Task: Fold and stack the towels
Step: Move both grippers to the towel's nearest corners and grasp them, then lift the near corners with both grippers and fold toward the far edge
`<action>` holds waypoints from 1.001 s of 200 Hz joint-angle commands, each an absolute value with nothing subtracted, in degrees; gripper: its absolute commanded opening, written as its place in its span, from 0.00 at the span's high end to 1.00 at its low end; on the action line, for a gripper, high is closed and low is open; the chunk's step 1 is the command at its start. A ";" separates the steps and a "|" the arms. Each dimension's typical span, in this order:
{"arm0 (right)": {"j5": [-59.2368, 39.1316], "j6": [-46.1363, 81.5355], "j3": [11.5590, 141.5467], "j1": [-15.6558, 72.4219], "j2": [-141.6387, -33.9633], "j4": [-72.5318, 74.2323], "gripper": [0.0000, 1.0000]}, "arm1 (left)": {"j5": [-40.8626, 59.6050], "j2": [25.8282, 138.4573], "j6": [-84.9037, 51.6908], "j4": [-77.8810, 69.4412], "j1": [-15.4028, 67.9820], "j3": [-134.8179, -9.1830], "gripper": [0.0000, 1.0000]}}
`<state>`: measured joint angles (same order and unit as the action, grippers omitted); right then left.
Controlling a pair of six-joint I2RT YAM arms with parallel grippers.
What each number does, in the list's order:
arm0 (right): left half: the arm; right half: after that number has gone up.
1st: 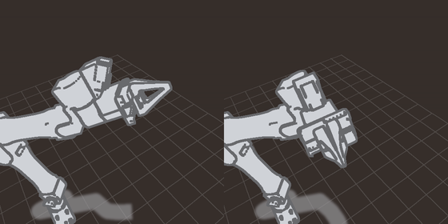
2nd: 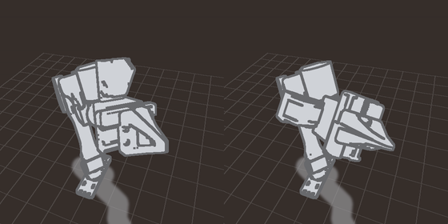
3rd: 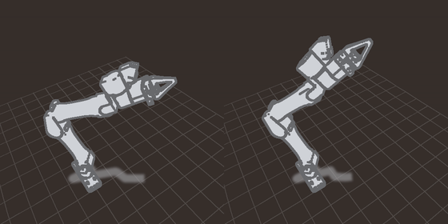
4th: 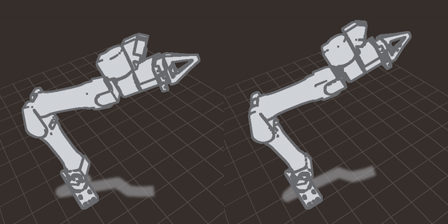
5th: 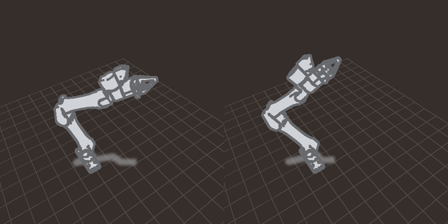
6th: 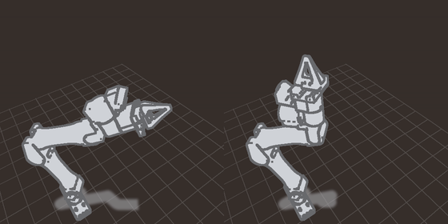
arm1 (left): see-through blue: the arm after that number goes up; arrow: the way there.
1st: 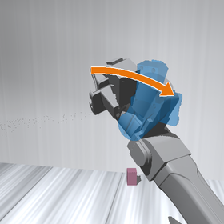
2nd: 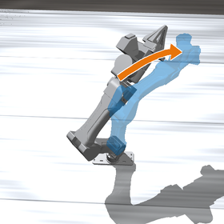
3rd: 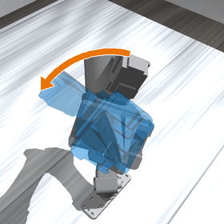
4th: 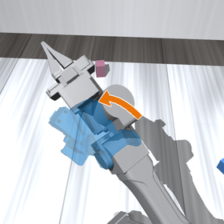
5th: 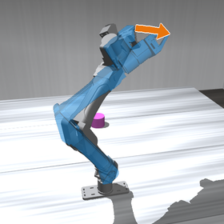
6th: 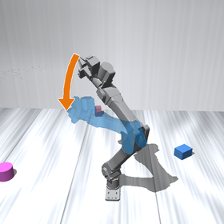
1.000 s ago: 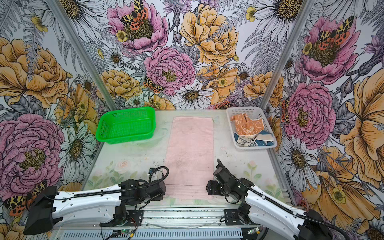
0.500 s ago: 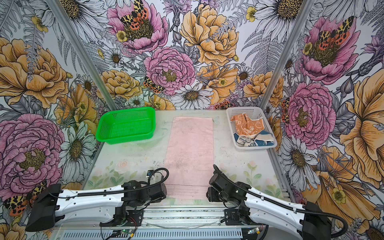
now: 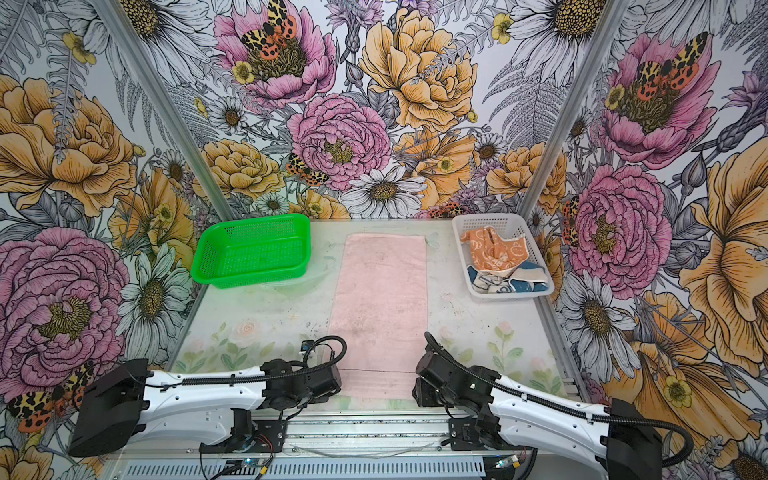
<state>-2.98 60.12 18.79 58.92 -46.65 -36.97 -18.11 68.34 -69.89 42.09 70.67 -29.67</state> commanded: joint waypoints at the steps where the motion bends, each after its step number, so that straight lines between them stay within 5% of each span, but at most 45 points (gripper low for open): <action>1: -2.37 60.80 17.83 59.33 -47.39 -37.97 0.60 | -17.01 69.05 -68.47 39.60 70.03 -29.31 0.58; 43: -2.50 60.78 17.93 59.44 -47.32 -37.97 0.71 | -16.57 69.71 -68.20 38.22 69.80 -29.00 0.70; 83: -2.46 60.74 17.93 59.41 -46.70 -38.12 0.94 | -16.46 68.78 -68.12 38.23 69.87 -28.66 1.00; 138: -4.15 59.44 20.14 59.93 -44.15 -38.35 1.00 | -16.64 64.49 -68.84 40.35 71.83 -28.56 1.00; 200: -3.29 59.40 28.25 64.85 -37.59 -44.31 1.00 | -24.71 55.83 -74.70 59.38 82.45 -37.83 1.00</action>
